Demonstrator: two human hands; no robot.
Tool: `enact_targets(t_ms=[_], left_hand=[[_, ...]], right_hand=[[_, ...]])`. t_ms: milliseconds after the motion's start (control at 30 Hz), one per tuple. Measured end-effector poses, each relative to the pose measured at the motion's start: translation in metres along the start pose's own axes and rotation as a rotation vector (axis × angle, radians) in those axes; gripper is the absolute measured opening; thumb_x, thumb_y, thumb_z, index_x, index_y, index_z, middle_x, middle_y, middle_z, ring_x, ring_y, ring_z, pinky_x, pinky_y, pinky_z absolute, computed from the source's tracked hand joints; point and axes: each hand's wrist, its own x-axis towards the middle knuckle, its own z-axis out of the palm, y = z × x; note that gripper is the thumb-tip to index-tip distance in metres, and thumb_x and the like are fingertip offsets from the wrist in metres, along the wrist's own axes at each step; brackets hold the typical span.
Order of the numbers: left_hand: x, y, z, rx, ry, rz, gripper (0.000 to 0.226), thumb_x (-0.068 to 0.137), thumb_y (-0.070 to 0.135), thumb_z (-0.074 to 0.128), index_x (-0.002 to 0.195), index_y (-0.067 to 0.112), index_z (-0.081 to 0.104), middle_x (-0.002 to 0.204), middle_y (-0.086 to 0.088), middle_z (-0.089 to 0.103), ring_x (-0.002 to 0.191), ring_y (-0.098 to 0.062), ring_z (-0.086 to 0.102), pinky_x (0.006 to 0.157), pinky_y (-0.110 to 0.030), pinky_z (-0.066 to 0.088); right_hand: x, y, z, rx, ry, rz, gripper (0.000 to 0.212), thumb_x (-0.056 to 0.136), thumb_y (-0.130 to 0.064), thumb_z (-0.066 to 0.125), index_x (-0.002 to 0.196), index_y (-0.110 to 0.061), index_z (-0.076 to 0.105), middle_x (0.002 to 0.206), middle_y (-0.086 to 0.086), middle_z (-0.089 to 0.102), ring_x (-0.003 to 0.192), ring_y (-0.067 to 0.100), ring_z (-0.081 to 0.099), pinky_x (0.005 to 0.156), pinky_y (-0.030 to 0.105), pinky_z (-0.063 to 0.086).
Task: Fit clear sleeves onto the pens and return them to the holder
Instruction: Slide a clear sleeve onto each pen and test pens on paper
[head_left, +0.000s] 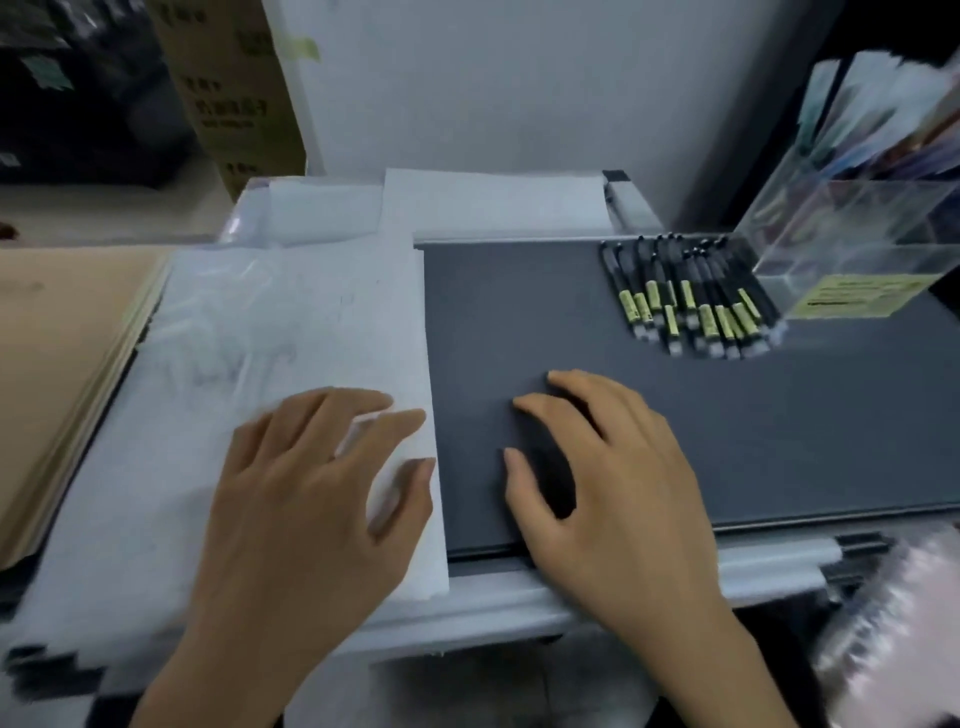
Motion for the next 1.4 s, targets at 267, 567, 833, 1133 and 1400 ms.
enact_targets(t_ms=[267, 567, 833, 1133, 1400], left_hand=[[0.005, 0.002, -0.005, -0.02, -0.032, -0.027, 0.029, 0.093, 0.045, 0.058, 0.113, 0.031, 0.074, 0.111, 0.012, 0.067, 0.099, -0.02, 0.063, 0.084, -0.042, 0.05], [0.011, 0.018, -0.015, 0.117, -0.198, -0.029, 0.034, 0.102, 0.043, 0.048, 0.129, 0.029, 0.063, 0.123, 0.006, 0.059, 0.111, -0.022, 0.056, 0.092, -0.04, 0.044], [0.042, 0.056, -0.007, 0.201, -0.195, 0.066, 0.029, 0.103, 0.041, 0.04, 0.116, 0.03, 0.064, 0.111, 0.006, 0.058, 0.102, -0.02, 0.054, 0.091, -0.038, 0.043], [0.139, 0.15, 0.04, 0.031, -0.234, 0.065, 0.027, 0.098, 0.035, 0.048, 0.112, 0.016, 0.061, 0.113, -0.008, 0.062, 0.109, -0.032, 0.06, 0.081, -0.04, 0.042], [0.21, 0.177, 0.083, -0.086, -0.508, -0.304, 0.079, 0.08, 0.06, 0.053, 0.14, 0.009, 0.052, 0.14, -0.012, 0.053, 0.13, -0.033, 0.053, 0.099, -0.044, 0.05]], right_hand=[[0.001, -0.003, -0.003, 0.035, 0.052, 0.008, 0.035, 0.096, -0.043, 0.062, 0.125, -0.026, 0.07, 0.136, -0.007, 0.063, 0.132, 0.015, 0.052, 0.11, 0.039, 0.046], [0.005, 0.01, -0.011, 0.224, 0.057, 0.096, 0.023, 0.099, -0.026, 0.063, 0.119, -0.02, 0.072, 0.121, -0.01, 0.066, 0.117, 0.011, 0.056, 0.098, 0.027, 0.049], [0.002, 0.043, -0.036, 0.218, 0.196, 0.104, 0.025, 0.099, -0.036, 0.066, 0.121, -0.026, 0.072, 0.119, -0.013, 0.068, 0.11, 0.009, 0.062, 0.089, 0.031, 0.056], [0.009, 0.11, -0.052, 0.083, 0.349, 0.345, 0.005, 0.098, -0.026, 0.064, 0.094, -0.025, 0.067, 0.079, -0.006, 0.066, 0.067, 0.021, 0.058, 0.055, 0.031, 0.038], [0.004, 0.12, -0.048, 0.322, 0.399, 0.427, 0.012, 0.099, -0.025, 0.059, 0.093, -0.03, 0.067, 0.062, -0.009, 0.062, 0.056, 0.006, 0.057, 0.049, 0.027, 0.037]])
